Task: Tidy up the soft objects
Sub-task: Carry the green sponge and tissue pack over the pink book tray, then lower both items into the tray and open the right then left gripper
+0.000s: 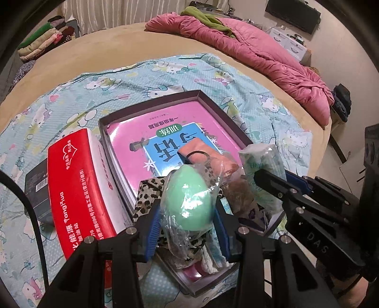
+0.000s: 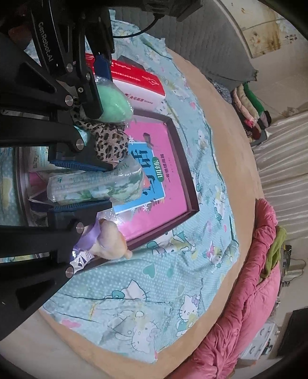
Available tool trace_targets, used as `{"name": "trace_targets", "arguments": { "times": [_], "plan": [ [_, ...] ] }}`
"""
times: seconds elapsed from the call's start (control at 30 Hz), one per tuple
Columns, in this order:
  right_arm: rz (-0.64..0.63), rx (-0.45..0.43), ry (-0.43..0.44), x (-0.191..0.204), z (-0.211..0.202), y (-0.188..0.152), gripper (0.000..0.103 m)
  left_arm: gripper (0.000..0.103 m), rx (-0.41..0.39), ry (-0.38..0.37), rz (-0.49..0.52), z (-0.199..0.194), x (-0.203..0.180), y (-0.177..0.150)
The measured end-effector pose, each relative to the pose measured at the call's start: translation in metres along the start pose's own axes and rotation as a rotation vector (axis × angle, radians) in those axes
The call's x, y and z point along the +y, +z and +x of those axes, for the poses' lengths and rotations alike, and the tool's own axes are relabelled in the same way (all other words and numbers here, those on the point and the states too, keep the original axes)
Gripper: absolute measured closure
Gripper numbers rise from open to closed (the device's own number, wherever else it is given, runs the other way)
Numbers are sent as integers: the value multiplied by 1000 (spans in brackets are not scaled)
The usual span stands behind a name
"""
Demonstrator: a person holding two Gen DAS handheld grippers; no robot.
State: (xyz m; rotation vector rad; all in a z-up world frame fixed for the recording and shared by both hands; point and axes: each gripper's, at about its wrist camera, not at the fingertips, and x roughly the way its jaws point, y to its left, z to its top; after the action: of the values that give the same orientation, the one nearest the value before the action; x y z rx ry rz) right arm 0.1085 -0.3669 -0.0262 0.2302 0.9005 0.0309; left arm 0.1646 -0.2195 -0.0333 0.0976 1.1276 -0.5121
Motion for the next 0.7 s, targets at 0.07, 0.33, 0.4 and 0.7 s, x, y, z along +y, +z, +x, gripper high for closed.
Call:
{"name": "trace_targets", "arguments": {
  "times": [0.07,0.33,0.4,0.7],
  "plan": [
    [-9,3,-9,2,1,1,78,61,0,-3,3,1,-1,0],
    [-32,21,-45,6,12,1,78,61,7,-6,11,4,-4,1],
    [-17,19,-25,5,12,2,76,61,8,-6,10,5,-4,1],
    [34,22,60,3,13,1,65,60,11,-13,3,6,-3,1]
  ]
}}
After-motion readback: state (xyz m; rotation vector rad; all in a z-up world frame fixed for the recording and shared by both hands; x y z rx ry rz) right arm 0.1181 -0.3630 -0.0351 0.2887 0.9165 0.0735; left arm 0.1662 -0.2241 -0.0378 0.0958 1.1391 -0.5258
